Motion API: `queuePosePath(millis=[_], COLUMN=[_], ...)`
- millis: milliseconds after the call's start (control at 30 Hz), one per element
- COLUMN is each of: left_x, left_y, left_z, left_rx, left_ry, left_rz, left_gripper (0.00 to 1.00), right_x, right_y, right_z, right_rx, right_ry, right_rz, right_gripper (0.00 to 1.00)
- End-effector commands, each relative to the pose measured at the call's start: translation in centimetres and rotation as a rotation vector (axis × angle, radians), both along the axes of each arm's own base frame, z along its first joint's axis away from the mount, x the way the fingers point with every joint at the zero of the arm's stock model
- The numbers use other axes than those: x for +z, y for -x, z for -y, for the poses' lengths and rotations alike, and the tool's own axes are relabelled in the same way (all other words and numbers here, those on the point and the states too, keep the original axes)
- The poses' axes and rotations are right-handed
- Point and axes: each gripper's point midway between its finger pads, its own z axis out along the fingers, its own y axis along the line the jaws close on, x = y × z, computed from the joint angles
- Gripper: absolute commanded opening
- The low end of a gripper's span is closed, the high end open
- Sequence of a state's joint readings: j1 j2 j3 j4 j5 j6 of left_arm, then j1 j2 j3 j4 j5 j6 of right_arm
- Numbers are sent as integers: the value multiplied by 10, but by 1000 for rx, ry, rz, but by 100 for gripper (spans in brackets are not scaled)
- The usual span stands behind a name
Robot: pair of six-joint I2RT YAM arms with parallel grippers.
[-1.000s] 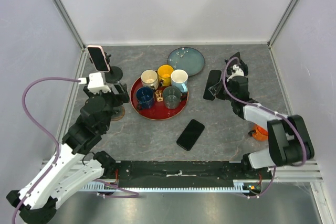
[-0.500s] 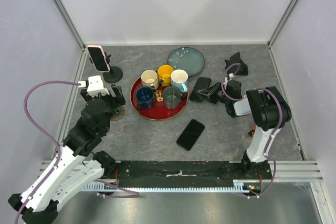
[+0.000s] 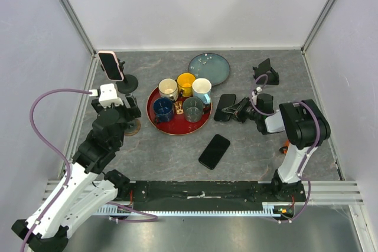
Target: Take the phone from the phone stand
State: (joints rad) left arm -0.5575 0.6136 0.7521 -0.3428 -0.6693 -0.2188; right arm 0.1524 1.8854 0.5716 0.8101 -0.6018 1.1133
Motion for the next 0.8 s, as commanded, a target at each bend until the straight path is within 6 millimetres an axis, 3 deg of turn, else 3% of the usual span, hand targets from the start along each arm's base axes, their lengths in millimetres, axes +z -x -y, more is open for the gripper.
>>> queuePosePath(millis=[0, 167, 300, 467, 700, 767], left_x=[3, 2, 0, -5, -20, -29], left_y=[-2, -2, -3, -4, -10, -13], left_z=[1, 2, 2, 5, 23, 37], left_rx=[-9, -13, -13, -18, -94, -147], left_ry=[0, 3, 3, 3, 16, 38], left_rz=[12, 10, 5, -21, -93, -138], left_gripper=[86, 86, 86, 86, 86, 86], right_x=[14, 0, -2, 3, 19, 30], right_y=[-3, 4, 7, 6, 12, 13], right_z=[10, 19, 28, 63, 94, 99], right_rx=[53, 63, 54, -3, -80, -104], right_ry=[119, 184, 267, 512, 708, 743], right_rz=[75, 28, 30, 51, 97, 135], right_gripper=[11, 50, 69, 94, 98, 98])
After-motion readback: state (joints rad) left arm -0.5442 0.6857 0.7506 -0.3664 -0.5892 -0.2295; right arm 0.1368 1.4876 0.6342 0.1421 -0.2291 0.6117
